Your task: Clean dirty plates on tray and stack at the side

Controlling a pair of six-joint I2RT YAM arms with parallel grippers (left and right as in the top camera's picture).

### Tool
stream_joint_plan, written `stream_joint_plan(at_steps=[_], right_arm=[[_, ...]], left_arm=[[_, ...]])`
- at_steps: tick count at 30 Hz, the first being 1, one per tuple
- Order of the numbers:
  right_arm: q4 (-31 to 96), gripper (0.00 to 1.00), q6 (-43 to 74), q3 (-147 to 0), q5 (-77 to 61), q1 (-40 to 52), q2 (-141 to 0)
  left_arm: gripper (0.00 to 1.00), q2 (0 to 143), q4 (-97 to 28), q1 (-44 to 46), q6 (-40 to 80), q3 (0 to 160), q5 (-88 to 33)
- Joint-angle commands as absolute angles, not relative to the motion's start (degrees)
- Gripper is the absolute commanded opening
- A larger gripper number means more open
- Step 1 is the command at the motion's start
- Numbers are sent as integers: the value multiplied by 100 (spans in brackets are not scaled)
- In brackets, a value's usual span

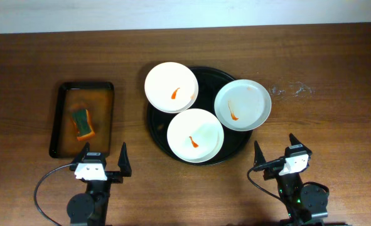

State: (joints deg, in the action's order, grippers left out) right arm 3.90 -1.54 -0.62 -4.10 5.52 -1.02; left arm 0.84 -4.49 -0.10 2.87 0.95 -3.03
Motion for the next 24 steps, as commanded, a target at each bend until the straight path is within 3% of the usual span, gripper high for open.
stream_joint_plan(at_steps=[1, 24], right_arm=[[414, 99, -150, -32, -403, 593, -75], [412, 99, -91, -32, -432, 593, -73]], left_arm=[[99, 36, -440, 21, 301, 49, -322], [99, 34, -410, 21, 379, 54, -521]])
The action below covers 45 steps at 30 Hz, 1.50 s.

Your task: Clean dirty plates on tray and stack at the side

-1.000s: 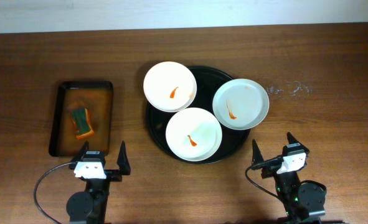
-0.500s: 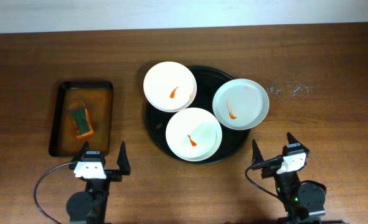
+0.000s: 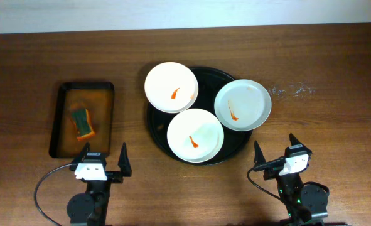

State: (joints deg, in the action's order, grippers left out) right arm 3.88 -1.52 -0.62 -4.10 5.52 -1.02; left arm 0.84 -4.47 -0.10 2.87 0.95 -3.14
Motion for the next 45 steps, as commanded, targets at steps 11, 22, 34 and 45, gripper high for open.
stream_joint_plan(at_steps=[11, 22, 34, 45], right_arm=[[1253, 99, 1024, -515, -447, 593, -395], [2978, 99, 1020, -2862, -1125, 593, -2963], [4657, 99, 996, -5247, -1778, 593, -6576], [4368, 97, 996, -5258, -2191, 600, -7052]], left_arm=[[99, 679, -1551, 21, 683, 1026, -307], [99, 3500, -3345, 21, 508, 3577, 130], [99, 5996, -5638, 21, 515, 5979, -148], [99, 7105, -4840, -963, 513, 6348, -167]])
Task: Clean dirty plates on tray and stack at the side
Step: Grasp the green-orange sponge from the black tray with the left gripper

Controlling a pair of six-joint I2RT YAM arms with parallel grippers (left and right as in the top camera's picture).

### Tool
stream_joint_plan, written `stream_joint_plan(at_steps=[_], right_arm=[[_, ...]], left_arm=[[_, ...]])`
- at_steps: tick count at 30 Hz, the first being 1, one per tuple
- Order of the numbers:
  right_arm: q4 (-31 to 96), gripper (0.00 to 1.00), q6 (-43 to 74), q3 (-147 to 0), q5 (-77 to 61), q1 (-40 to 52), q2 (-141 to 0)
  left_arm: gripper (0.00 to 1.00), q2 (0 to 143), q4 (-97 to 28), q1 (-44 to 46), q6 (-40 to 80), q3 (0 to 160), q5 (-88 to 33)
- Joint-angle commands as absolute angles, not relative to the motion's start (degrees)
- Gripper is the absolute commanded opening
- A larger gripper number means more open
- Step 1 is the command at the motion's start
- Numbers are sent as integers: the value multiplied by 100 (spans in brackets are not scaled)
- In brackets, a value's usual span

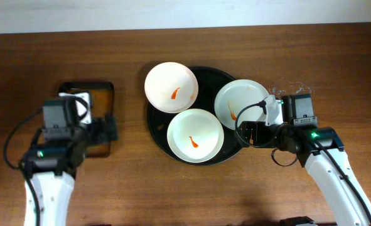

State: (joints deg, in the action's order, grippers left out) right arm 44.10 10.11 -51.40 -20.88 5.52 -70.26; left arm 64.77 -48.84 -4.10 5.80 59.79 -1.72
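Note:
Three white plates with orange smears lie on a round black tray (218, 76): one at the back left (171, 86), one at the front (194, 135), one at the right (238, 100). My right gripper (247, 130) reaches in from the right and sits at the front edge of the right plate; its jaws are too dark to read. My left gripper (90, 129) hangs over the small dark sponge tray (97, 86). The arm hides its fingers and the sponge.
The plates overlap each other and stick out past the round tray's rim. A patch of water drops (292, 88) glints on the wooden table right of the tray. Cables trail from both arms toward the front edge.
Both arms have left their parked poses at the table's front edge. The left one is now over the sponge tray, the right one at the front edge of the right plate.
At both earlier moments the two arms stood parked at the front edge with fingers spread, and the green-and-orange sponge lay in full view in its tray. Now the left arm covers the sponge tray and the right arm reaches to the right plate. The plates have not moved.

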Motion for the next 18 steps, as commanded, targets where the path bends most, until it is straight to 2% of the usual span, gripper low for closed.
stream_joint_plan(at_steps=[1, 5, 7, 8, 12, 14, 18], right_arm=[[4344, 97, 996, -5258, -2191, 600, -7052], [4320, 97, 996, -5258, -2191, 600, -7050], [4327, 97, 996, -5258, -2191, 600, -7050], [4331, 97, 996, -5258, -2191, 600, -7050], [4362, 96, 996, -5258, -2191, 600, -7050], [4394, 96, 996, -5258, -2191, 600, -7052], [4434, 94, 996, -5258, -2189, 600, -7050]], left_arm=[[99, 7439, -4818, -1181, 510, 6501, -139], [99, 8508, -4401, -1533, 513, 6672, 132], [93, 8971, -4244, -1533, 513, 6672, 176], [84, 9260, -4143, -1533, 517, 6672, 276], [76, 9859, -3771, -1546, 515, 6672, 491], [66, 10055, -3638, -1546, 515, 6672, 567], [63, 10398, -3424, -1546, 515, 6670, 565]])
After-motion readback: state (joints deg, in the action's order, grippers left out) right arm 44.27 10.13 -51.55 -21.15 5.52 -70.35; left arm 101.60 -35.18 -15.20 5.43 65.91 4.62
